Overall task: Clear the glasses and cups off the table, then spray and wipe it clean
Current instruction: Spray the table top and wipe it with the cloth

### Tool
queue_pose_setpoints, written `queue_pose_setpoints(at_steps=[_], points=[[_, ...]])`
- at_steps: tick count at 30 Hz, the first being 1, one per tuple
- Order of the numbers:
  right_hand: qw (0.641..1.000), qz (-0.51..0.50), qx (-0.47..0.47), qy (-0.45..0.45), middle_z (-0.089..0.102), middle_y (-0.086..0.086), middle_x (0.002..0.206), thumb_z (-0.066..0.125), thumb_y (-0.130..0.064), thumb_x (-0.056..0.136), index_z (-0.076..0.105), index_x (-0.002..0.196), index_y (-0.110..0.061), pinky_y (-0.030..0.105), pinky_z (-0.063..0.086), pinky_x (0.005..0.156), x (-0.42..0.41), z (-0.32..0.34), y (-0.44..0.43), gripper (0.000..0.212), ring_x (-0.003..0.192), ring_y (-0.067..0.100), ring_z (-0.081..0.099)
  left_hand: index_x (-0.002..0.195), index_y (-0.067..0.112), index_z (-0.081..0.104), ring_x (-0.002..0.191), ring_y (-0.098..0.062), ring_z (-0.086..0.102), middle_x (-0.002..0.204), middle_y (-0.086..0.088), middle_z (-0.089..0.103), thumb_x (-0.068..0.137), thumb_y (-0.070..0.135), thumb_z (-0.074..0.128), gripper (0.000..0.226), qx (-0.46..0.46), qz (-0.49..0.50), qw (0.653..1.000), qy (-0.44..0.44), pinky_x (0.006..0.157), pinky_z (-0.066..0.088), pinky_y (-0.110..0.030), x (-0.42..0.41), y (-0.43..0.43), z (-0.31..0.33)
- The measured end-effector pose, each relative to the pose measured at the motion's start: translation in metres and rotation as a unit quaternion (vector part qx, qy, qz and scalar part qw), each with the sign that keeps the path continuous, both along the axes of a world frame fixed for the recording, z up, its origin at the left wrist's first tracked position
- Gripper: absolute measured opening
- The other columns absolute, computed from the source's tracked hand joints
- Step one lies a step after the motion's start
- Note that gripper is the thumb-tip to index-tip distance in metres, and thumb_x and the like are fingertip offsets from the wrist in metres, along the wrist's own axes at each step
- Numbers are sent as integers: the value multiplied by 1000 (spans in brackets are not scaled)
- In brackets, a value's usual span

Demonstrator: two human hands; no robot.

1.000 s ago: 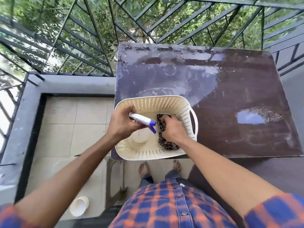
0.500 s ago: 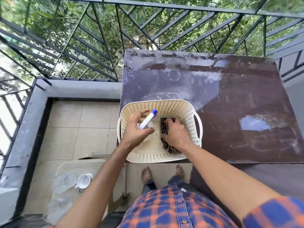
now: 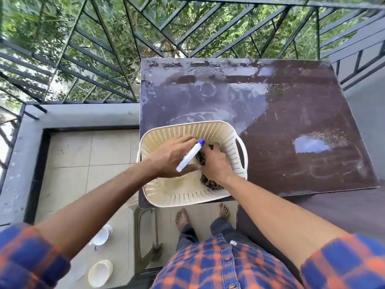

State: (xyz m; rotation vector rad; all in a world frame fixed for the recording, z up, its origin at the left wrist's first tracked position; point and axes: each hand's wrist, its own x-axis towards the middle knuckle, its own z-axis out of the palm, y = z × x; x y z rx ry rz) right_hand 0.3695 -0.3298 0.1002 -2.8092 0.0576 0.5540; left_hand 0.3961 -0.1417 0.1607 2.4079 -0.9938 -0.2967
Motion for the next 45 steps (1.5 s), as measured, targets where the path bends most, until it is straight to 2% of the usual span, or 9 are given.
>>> queue_pose_setpoints(at_steps=[5,9,15,19,24,29,33,40,45], points=[[998,-1,-46,-35,44,17,123,59,-33,93,31,144,-25,43,47,67,-8,7,5,59,92,40,63,108,8,57,81,-20,52,96,-5,59,96,49,56,43,-120,151,979,66,69,38,-31,-11,-26,-9],[998,17,-53,-14,49,19,111,58,-11,91,29,142,-24,40,43,59,-2,6,5,59,84,37,63,113,14,61,80,-14,60,94,0,64,98,46,57,35,-205,293,930,89,71,47,-28,-16,-21,-10],[999,29,23,-13,56,11,84,46,5,86,48,111,-10,40,50,63,20,50,-4,29,82,34,61,107,12,73,73,-8,65,85,1,72,99,43,54,38,-373,461,797,112,72,54,-26,-30,-27,23],[995,9,97,-12,57,1,92,60,-8,81,51,115,-23,34,47,72,41,94,-21,38,90,27,56,99,5,72,93,-22,71,96,-12,74,98,45,53,44,-408,445,788,120,90,57,-42,-20,-28,49],[929,-13,367,48,67,4,107,67,-9,76,52,125,-36,34,54,76,70,131,-65,58,90,24,65,88,17,67,89,-14,68,93,-8,70,97,43,46,35,-425,458,769,135,65,57,-28,-4,-52,93],[858,-102,501,45,66,9,75,60,-2,72,65,83,-10,32,50,64,97,143,-154,15,67,26,62,77,24,66,78,-9,67,84,-2,72,105,43,45,40,-408,483,761,148,54,51,-24,28,-119,127],[840,-174,507,87,65,33,89,64,-27,44,59,99,9,49,49,74,119,117,-253,67,78,39,60,79,24,64,81,-11,70,82,0,73,102,51,46,39,-405,503,741,185,59,47,-24,59,-195,140],[738,-329,561,178,63,18,72,49,-17,90,57,102,-2,26,53,49,126,100,-399,20,53,27,65,78,18,59,58,-11,67,67,-3,68,103,42,49,36,-404,526,699,267,46,44,-14,101,-332,101],[782,-358,479,174,65,22,88,75,-39,44,67,88,-12,41,46,71,150,26,-467,52,74,30,60,78,11,58,60,-23,65,64,-9,65,102,41,53,39,-381,550,664,333,53,50,-25,132,-375,50]])
